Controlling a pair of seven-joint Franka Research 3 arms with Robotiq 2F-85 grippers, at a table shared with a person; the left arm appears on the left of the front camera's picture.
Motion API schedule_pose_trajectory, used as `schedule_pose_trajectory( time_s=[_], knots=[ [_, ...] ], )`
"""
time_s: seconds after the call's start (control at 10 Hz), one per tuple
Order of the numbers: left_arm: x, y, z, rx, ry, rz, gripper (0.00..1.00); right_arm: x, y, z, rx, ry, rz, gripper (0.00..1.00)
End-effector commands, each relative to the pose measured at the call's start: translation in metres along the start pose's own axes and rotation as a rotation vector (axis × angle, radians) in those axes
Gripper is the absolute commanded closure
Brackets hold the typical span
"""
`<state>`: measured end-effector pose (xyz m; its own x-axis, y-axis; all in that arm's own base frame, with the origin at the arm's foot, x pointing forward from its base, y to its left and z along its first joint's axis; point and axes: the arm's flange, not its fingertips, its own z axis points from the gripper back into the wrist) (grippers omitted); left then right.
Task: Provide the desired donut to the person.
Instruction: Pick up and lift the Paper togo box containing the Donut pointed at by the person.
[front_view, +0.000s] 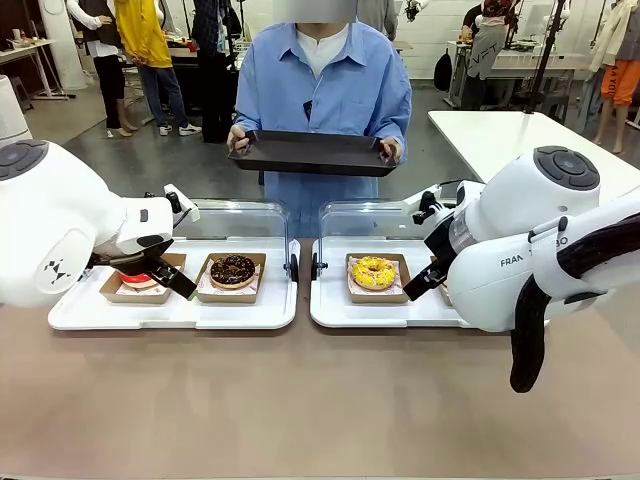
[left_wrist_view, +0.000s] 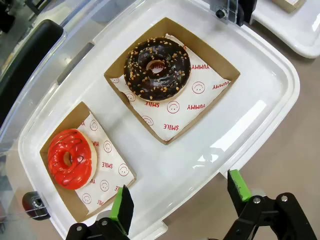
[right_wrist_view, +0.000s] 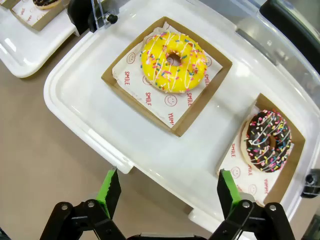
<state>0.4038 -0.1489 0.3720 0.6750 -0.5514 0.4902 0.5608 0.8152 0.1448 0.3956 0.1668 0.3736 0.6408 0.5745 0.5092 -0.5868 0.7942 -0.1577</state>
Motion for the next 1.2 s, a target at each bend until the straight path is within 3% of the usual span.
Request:
schedule_pose_trajectory(
  time_s=[0.0, 0.2, 0.6, 0.7, 0.9, 1.1],
  knots=[
    [0.000, 0.000, 0.000, 0.000, 0.000, 0.000, 0.00, 0.000, 0.000, 0.000, 0.000, 0.000, 0.000, 0.00],
    [0.021, 0.003, 0.059, 0.013, 0.006, -0.023, 0.00, 0.021, 0.005, 0.047, -0.067, 0.013, 0.000, 0.00],
    [0.078, 0.023, 0.175, 0.107, -0.030, -0.041, 0.00, 0.065, 0.005, 0.169, -0.017, 0.078, 0.027, 0.00],
    [0.086, 0.025, 0.198, 0.138, -0.030, -0.037, 0.00, 0.074, 0.008, 0.205, -0.026, 0.048, 0.018, 0.00],
    [0.099, 0.031, 0.230, 0.152, -0.020, -0.050, 0.00, 0.083, 0.005, 0.259, -0.051, 0.020, -0.023, 0.00],
    [0.093, 0.030, 0.233, 0.176, -0.050, -0.055, 0.00, 0.076, 0.002, 0.266, -0.097, -0.020, 0.012, 0.00]
  ],
)
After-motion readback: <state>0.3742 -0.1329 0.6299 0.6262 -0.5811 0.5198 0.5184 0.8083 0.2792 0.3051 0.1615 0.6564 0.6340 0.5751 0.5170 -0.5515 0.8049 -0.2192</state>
